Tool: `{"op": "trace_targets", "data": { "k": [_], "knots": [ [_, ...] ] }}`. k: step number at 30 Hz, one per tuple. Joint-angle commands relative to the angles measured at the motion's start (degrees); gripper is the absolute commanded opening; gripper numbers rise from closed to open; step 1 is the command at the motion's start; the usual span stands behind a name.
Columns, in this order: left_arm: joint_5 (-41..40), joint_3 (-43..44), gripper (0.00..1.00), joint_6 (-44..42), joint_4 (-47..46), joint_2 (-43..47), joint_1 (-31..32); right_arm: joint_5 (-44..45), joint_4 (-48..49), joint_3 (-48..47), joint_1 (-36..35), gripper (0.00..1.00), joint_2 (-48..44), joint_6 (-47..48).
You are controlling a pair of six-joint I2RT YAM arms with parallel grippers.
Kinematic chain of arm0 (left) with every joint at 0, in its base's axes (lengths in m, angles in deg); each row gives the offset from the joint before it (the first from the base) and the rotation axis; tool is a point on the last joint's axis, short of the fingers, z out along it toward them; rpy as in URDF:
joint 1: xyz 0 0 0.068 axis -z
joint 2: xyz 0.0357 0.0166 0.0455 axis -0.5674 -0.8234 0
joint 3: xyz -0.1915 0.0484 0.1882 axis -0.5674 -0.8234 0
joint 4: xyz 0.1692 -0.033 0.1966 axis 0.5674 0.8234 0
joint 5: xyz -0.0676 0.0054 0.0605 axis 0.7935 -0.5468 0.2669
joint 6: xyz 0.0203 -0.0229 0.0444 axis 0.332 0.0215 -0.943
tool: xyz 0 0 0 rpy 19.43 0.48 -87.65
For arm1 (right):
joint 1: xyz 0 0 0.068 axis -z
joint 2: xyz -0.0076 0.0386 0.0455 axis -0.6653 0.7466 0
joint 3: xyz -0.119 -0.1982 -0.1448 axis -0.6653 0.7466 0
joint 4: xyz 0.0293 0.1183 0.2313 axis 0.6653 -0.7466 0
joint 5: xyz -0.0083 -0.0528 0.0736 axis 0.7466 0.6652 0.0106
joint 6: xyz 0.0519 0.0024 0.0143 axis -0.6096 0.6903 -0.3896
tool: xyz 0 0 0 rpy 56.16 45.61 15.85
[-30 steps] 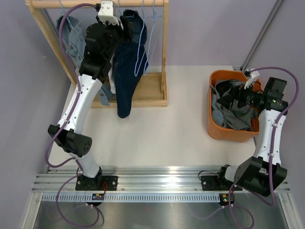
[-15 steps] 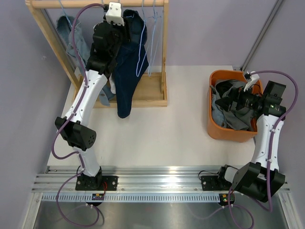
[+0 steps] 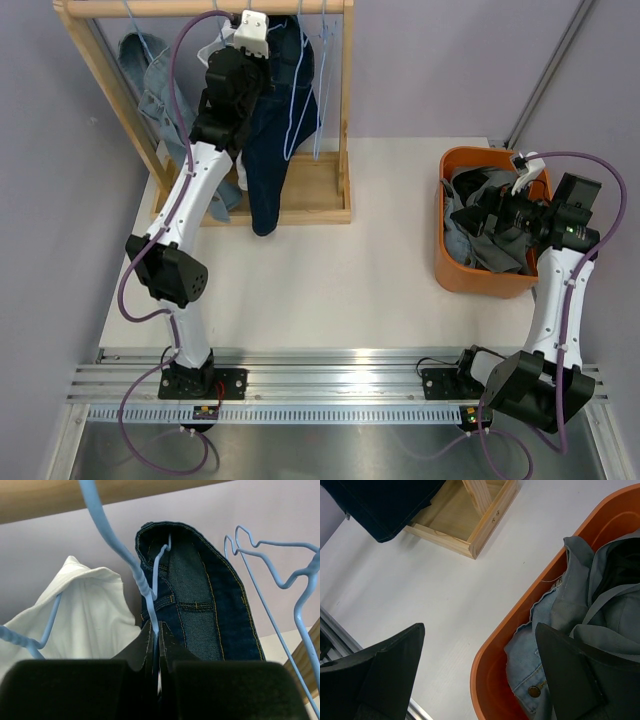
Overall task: Remove the skirt from the hanger
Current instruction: Pick up the hanger from the clothesline.
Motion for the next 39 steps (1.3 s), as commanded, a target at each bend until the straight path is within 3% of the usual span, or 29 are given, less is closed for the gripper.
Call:
{"op": "trace_targets", "data": {
  "k": [1,8,18,31,34,39],
  "knots": [
    [1.15,2.44,0.00,-0.64,-2.49,-0.15,-0.22,-1.90,1.85,-0.01,-0.26,0.99,-1.49,-0.72],
    [3.43,5.43,0.00,1.11,-4.86,2.04,-0.30,-2.16,2.11,0.43,-0.26,0.99,-2.11,-1.07],
    [3.52,1.83,0.00,1.12,-7.94,10.30,-0.30,-3.13,2.90,1.39,-0.26,0.99,-2.90,-1.51],
    [5.10,-12.92,0.00,1.03,-9.26,22.59,-0.30,-5.06,1.77,1.48,-0.26,1.00,-4.22,-1.08],
    [6.68,-18.98,0.00,1.30,-8.39,25.94,-0.30,-8.74,-2.61,-0.18,-0.26,0.99,-3.43,2.43],
    [10.01,-28.04,0.00,2.17,-5.14,34.29,-0.30,-16.75,-16.93,-3.96,-0.61,0.99,-1.58,19.55]
  ]
}}
